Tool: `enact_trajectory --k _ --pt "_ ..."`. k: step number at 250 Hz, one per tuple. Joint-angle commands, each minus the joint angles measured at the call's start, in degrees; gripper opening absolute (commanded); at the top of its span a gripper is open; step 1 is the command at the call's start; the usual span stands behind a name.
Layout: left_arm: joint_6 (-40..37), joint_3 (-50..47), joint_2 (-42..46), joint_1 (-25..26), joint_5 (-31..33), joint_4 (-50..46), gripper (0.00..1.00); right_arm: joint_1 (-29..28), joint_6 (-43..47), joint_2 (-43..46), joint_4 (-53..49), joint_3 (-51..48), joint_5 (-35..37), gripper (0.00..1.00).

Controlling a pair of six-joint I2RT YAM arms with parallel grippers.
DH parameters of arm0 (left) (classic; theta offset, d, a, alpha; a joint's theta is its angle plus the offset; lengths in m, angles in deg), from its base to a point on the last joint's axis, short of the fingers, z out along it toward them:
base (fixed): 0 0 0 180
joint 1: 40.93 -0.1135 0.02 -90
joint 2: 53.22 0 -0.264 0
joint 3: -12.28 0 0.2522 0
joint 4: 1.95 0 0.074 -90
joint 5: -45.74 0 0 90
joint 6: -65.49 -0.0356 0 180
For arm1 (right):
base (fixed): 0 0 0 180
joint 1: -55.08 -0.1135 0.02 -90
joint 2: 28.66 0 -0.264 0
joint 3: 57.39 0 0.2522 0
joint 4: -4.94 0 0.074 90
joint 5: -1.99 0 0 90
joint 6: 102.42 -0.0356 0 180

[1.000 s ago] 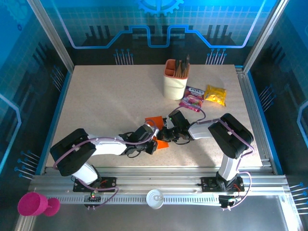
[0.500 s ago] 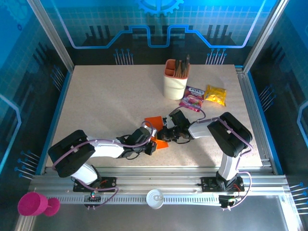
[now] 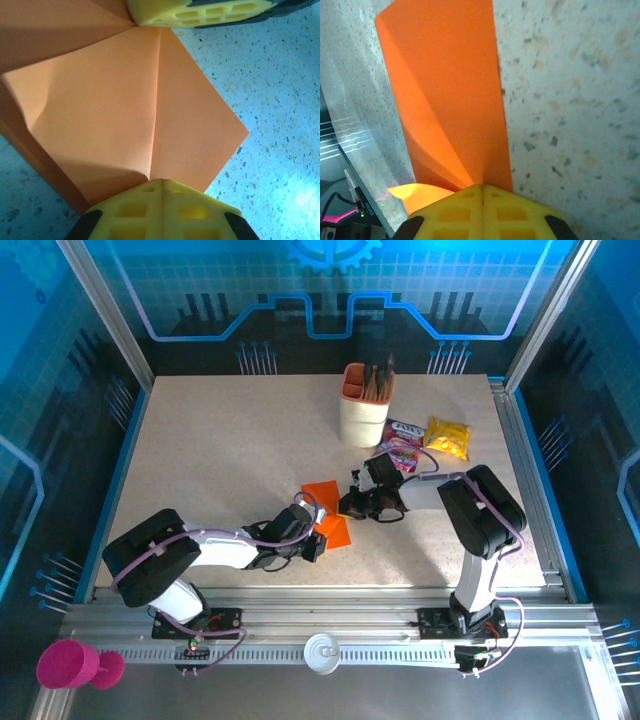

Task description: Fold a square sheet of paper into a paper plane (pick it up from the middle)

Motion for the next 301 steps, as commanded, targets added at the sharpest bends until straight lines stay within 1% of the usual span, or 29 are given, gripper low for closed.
enact_trajectory --k 1,35,59,85,126,171,211,241,283,301 --pt "1.23 -2.43 -2.52 -0.33 -1.13 -6.68 0.0 2.4 2.79 -1.98 -4.08 2.07 3.34 0.0" --pt "1.46 -2.59 -2.48 -0.26 -1.18 -6.31 0.0 5.44 3.79 0.77 -4.42 0.78 3.99 0.0" --pt "1.78 -2.74 -2.35 -0.27 -1.28 -5.88 0.0 5.36 4.28 5.2 -5.57 0.45 4.17 0.0" --pt "1.76 -2.76 -2.46 -0.29 -1.13 -5.82 0.0 3.06 3.96 9.33 -6.41 -1.51 4.26 0.0" --pt "1.58 -2.6 -2.48 -0.34 -1.03 -5.77 0.0 -3.21 1.94 12.39 -5.88 -3.21 6.0 0.0" --pt "1.25 -2.26 -2.42 -0.26 -1.11 -6.04 0.0 -9.51 -1.74 10.2 -1.99 -4.25 7.26 0.0" --pt "1.0 -1.9 -2.31 -0.27 -1.09 -6.57 0.0 -12.13 -4.06 5.28 1.88 -3.74 6.63 0.0" --pt "0.86 -1.93 -2.35 -0.26 -1.28 -6.66 0.0 -11.49 -4.45 2.62 2.44 -3.59 6.98 0.0" --pt "1.06 -2.09 -2.65 -0.31 -1.58 -6.26 0.0 -7.67 -3.62 1.32 0.83 -3.55 7.27 0.0" --pt "1.63 -2.5 -2.27 -0.29 -1.91 -6.14 0.0 -6.92 -2.87 0.95 -1.08 -2.84 7.53 0.0"
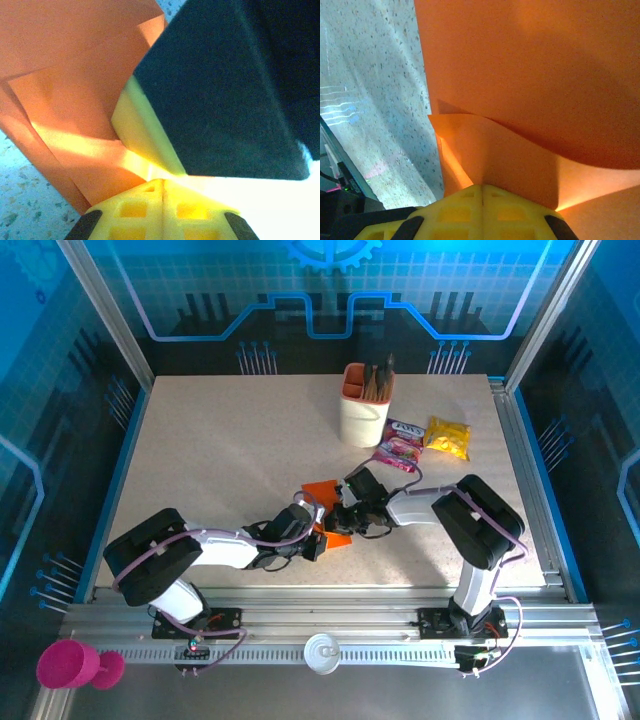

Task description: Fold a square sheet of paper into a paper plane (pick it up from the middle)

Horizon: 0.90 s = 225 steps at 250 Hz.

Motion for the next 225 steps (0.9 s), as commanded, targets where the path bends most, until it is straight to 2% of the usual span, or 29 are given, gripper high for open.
enact_trajectory --k 1,115,177,225 --pt "0.42 -2.25 -1.96 -0.08 -1.67 -7.23 0.0 2.85 0.82 -2.08 -3.0 0.63 3.34 0.0" --pt "5.01 -7.43 3.19 1.2 -1.62 -7.43 0.0 3.04 1.57 -4.91 -7.04 1.19 5.23 0.0" --pt "11.53 -12.86 5.74 2.78 0.51 -6.68 0.0 3.22 1.62 -4.73 -7.51 0.7 5.53 0.0" --pt "16.74 -16.3 13.48 4.97 3.82 -11.29 0.0 3.22 1.42 -4.44 -6.92 0.17 5.37 0.0"
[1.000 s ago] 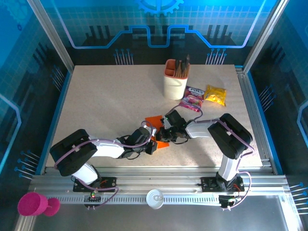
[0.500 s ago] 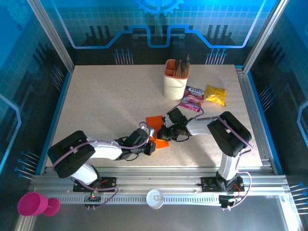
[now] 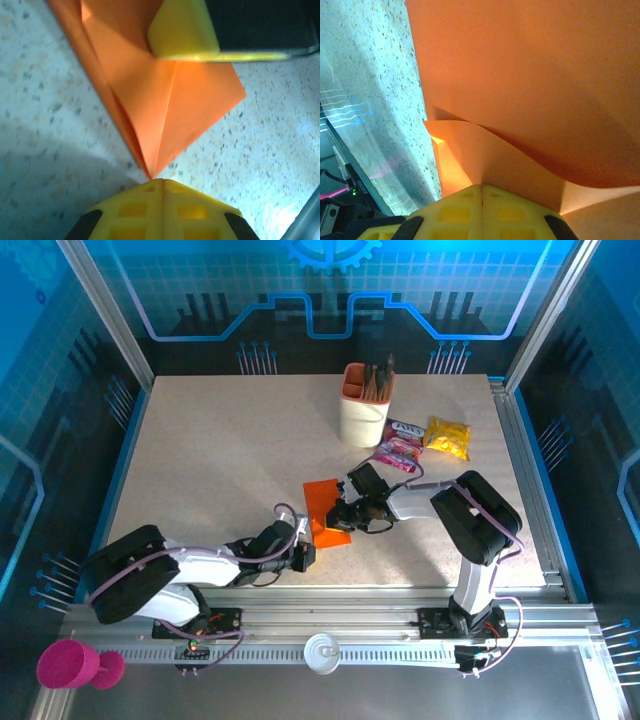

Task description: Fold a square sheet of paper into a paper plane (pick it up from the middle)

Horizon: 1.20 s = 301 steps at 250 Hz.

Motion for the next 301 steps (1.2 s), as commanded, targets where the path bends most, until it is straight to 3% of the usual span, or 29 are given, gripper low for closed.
enact_trajectory --k 1,49,92,146,199,301 --pt "4.81 -4.67 3.82 1.62 0.92 -15.95 0.0 1.43 0.77 -2.75 -4.95 -1.77 7.34 0.0" --pt "0.27 -1.02 20.32 1.47 9.76 -27.19 0.0 1.37 0.38 -3.23 -3.37 -2.98 6.7 0.0" --pt "-4.62 1.15 25.45 0.59 17.52 -23.45 0.0 1.25 0.25 -3.67 -2.2 -3.45 6.03 0.0" --pt "-13.66 10.64 13.52 -1.21 10.26 -22.15 0.0 0.9 0.57 -4.74 -1.53 -2.68 4.17 0.0" --pt "-16.53 16.05 0.76 -1.24 0.96 -16.82 0.0 0.64 1.13 -4.93 -2.17 -1.73 3.47 0.0" --pt "-16.99 17.8 -8.84 -2.0 4.98 -13.41 0.0 0.55 1.08 -3.96 -1.91 -2.52 2.89 0.0"
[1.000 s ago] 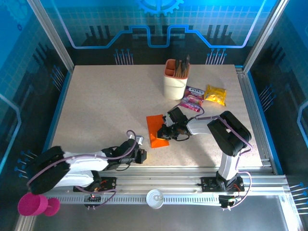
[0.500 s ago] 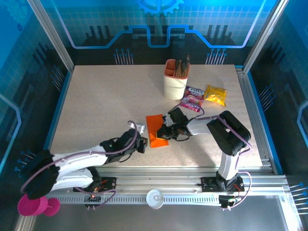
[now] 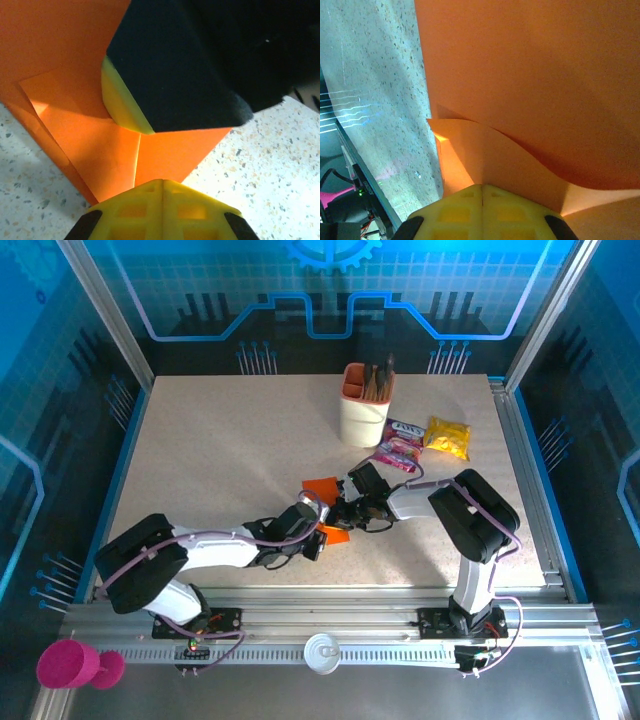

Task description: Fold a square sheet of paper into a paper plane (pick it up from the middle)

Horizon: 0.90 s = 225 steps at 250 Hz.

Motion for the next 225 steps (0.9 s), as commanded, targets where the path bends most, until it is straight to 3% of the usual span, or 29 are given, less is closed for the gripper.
enact_trajectory --k 1,92,225 --pt "-0.66 1.43 -2.05 -0.71 1.56 1.71 0.0 0.11 1.1 -2.79 -5.39 -2.24 4.56 0.0" --pt "2.68 -2.27 -5.6 -1.13 1.03 0.49 0.0 1.31 2.68 -2.91 -7.33 0.92 3.81 0.0" --pt "4.59 -8.46 -4.98 -1.17 -5.01 1.34 0.0 11.59 7.29 -7.54 -11.52 8.79 1.51 0.0"
